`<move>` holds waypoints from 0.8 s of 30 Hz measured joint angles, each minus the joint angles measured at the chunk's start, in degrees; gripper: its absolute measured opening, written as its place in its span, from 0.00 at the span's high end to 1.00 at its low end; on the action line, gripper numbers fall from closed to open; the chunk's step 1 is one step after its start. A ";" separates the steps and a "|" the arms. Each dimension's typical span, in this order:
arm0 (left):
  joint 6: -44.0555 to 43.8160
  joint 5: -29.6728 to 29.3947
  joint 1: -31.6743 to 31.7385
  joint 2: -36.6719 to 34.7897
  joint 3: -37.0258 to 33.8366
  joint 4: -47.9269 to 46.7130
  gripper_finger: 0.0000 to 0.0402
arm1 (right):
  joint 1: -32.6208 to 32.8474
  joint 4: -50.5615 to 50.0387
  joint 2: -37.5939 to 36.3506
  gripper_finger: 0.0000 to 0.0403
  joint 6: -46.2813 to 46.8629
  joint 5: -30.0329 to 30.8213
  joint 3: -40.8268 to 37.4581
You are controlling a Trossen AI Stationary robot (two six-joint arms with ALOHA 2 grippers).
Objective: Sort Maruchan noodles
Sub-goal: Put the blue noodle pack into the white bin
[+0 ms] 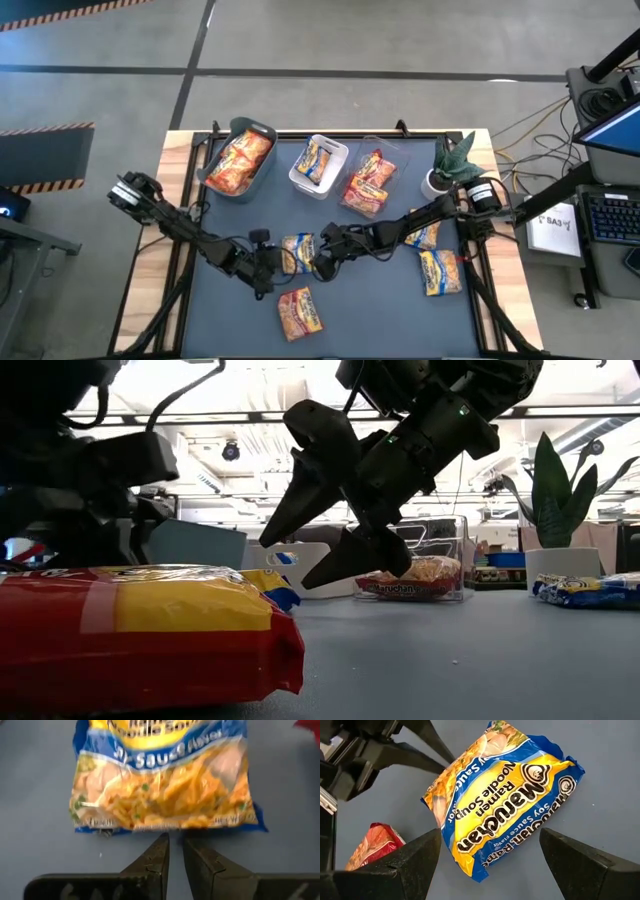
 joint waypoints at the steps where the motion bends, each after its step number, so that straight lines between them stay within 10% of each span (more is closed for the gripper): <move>1: 0.04 0.27 -0.31 -0.21 0.13 -0.67 0.91 | 0.00 -0.01 0.00 0.19 -0.07 0.01 0.00; 24: 11.13 -3.29 0.81 -1.27 -1.09 3.61 0.91 | 0.11 0.02 0.02 0.19 2.26 -1.12 -0.24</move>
